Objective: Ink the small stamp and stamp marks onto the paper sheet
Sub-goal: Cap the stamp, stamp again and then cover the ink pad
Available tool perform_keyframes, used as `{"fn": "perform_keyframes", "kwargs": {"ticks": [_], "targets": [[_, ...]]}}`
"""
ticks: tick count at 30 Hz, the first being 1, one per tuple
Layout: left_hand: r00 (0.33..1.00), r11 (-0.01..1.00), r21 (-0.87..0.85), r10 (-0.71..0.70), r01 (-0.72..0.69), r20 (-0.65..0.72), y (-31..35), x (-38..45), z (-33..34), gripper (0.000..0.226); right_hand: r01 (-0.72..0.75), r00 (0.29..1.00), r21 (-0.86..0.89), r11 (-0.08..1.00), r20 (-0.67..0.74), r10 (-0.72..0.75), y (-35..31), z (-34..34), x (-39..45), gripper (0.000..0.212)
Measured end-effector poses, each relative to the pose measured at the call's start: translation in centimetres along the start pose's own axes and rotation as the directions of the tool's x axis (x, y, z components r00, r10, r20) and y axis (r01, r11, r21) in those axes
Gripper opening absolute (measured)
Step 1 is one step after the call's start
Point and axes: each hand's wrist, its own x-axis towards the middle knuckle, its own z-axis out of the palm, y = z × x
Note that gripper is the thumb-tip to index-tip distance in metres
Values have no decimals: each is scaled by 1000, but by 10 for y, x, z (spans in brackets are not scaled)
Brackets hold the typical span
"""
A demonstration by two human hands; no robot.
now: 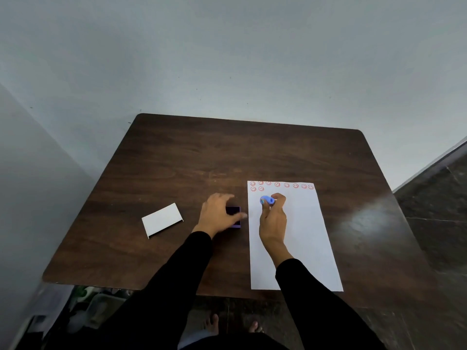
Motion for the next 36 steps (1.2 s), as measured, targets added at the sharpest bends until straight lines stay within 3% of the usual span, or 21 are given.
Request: {"fn": "perform_keyframes", "kwargs": {"ticks": [2, 4, 13, 18, 22, 26, 30, 36], "targets": [[991, 991, 126, 32, -49, 133, -5, -4, 5, 92, 20, 1000, -37, 999, 17, -20, 7, 0, -3, 33], [983, 981, 171, 63, -93, 174, -10, -5, 9, 98, 28, 999, -38, 999, 24, -28, 11, -2, -5, 33], [980, 974, 153, 144, -165, 140, -22, 5, 6, 86, 142, 989, -116, 983, 63, -135, 7, -12, -7, 31], [977, 975, 137, 155, -175, 146, -24, 6, 5, 84, 385, 911, -223, 896, 247, -330, -6, -4, -15, 19], [978, 977, 119, 160, -176, 130, -28, 3, 5, 91, 471, 868, -313, 825, 334, -368, -5, 2, -19, 14], [990, 990, 41, 130, -132, 54, -33, -4, 6, 102, 474, 871, -416, 776, 348, -345, 1, 7, -18, 19], [990, 996, -8, 85, -86, -109, -37, -13, 6, 93, 442, 889, -437, 783, 333, -315, 3, 9, -20, 24], [903, 990, -139, -28, -36, -430, -41, -29, 4, 70, 419, 902, -384, 822, 74, -426, -15, 15, -40, 38]]}}
